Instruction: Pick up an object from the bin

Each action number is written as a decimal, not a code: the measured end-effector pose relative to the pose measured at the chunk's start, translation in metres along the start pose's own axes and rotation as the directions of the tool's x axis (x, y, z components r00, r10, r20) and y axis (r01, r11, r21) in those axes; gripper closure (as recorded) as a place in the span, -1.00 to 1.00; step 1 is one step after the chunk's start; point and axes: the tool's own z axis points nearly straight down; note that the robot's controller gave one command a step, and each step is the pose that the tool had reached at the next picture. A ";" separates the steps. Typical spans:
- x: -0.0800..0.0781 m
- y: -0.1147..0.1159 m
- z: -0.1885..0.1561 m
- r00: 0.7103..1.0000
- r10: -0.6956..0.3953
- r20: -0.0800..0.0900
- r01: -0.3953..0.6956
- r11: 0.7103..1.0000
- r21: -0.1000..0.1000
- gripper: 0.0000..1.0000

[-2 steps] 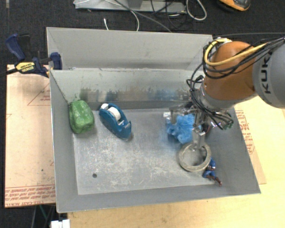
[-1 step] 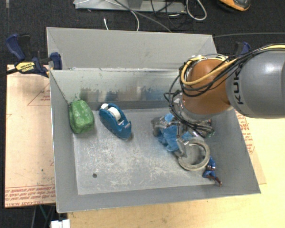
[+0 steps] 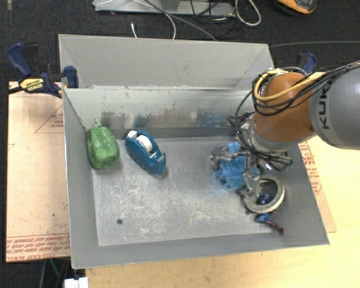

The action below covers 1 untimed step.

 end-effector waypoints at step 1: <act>-0.028 0.043 -0.011 1.000 -0.012 0.011 0.012 1.000 -0.007 -1.00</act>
Offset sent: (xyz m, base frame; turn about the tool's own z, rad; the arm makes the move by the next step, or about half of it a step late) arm 0.0029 -0.0067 0.0108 0.0284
